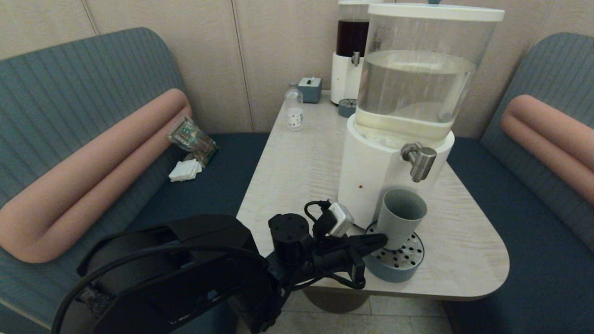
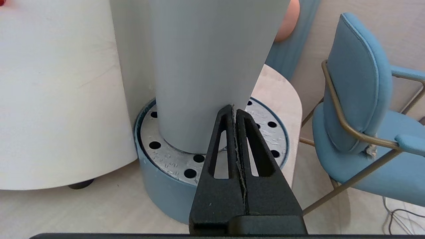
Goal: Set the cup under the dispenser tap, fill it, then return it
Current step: Turn on the faucet
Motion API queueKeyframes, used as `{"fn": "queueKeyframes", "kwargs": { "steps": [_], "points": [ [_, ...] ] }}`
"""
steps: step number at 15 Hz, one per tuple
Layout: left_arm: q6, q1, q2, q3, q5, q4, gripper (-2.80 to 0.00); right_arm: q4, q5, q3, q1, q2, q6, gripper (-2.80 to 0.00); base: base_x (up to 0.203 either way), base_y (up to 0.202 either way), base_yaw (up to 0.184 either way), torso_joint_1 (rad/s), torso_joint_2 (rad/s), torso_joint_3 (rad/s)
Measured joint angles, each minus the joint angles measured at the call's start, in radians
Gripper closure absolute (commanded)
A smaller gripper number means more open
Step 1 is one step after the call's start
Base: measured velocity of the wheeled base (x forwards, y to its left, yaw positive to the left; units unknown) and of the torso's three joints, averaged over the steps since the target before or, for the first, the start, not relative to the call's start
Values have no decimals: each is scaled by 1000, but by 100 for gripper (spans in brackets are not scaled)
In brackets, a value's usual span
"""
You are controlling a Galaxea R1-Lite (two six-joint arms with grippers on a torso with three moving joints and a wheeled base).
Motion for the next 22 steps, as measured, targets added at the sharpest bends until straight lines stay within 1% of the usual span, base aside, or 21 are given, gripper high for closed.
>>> {"fn": "queueKeyframes", "kwargs": {
  "steps": [6,9,11,14,15,17,18,19,20,22],
  "points": [
    [0,-8,30,-28,0,-1,0,0,0,0,0,0,0,0,0,0,0,0,0,0],
    [1,-13,2,3,4,-1,0,0,0,0,0,0,0,0,0,0,0,0,0,0],
    [-1,-22,-68,66,18,-1,0,0,0,0,0,0,0,0,0,0,0,0,0,0],
    [-21,-36,-250,224,73,-1,0,0,0,0,0,0,0,0,0,0,0,0,0,0],
    [-36,-37,-329,286,107,-1,0,0,0,0,0,0,0,0,0,0,0,0,0,0],
    [-73,-30,-501,402,198,0,0,0,0,0,0,0,0,0,0,0,0,0,0,0],
    [-91,-10,-594,452,251,6,0,0,0,0,0,0,0,0,0,0,0,0,0,0],
    [-105,26,-677,493,293,15,0,0,0,0,0,0,0,0,0,0,0,0,0,0],
    [-114,95,-759,532,329,26,0,0,0,0,0,0,0,0,0,0,0,0,0,0],
    [-130,262,-902,594,366,44,0,0,0,0,0,0,0,0,0,0,0,0,0,0]
  ]
}}
